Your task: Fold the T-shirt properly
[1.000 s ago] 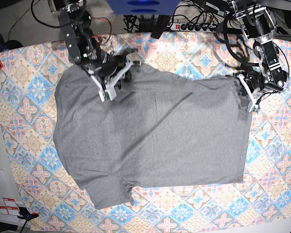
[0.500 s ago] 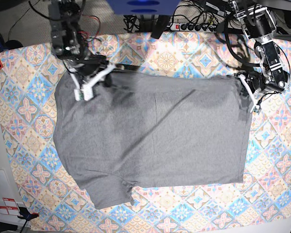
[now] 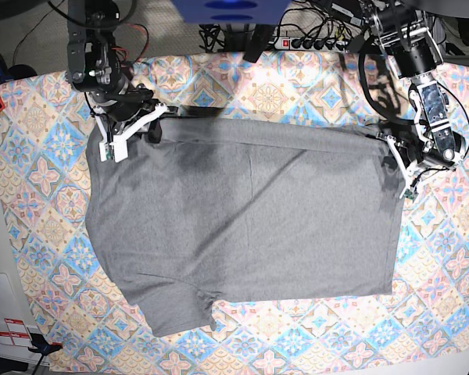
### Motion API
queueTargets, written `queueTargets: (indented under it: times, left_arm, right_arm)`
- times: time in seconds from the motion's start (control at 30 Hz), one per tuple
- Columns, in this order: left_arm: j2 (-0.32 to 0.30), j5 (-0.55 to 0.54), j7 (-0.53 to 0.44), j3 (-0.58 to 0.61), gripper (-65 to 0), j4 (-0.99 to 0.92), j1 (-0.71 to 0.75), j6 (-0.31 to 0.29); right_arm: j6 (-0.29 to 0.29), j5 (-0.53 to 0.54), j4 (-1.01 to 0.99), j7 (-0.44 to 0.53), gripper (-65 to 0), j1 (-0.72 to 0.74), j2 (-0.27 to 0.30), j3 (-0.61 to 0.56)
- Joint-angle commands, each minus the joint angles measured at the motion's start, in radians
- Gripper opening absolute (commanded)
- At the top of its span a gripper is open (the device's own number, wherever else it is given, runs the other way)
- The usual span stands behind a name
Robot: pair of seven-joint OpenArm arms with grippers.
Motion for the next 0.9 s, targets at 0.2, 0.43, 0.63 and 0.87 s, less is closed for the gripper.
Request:
queueTargets:
  times: [0.2, 0.43, 0.63, 0.87]
  left_arm:
    - [-0.016, 0.014, -0.003, -0.007, -64.6, 0.011, -0.059, 0.005]
    - [-0.016, 0.016, -0.003, -0.007, -64.5, 0.011, -0.102, 0.005]
    - [-0.016, 0.016, -0.005, -0.004, -64.5, 0.011, -0.112, 0.005]
    - [-0.015, 0.014, -0.046, -0.004, -64.5, -0.008, -0.114, 0.005]
  right_arm:
    - [0.001, 0.0, 0.026, 0.019, -64.1, 0.074, 0.005, 0.011]
    - [-0.002, -0.003, 0.026, 0.019, -64.1, 0.141, 0.026, 0.013]
    - [-0.059, -0.001, 0.02, 0.018, -64.0, 0.206, 0.032, 0.048]
    - [-0.07, -0.001, 0.011, -0.119, -63.9, 0.315, 0.052, 0.046]
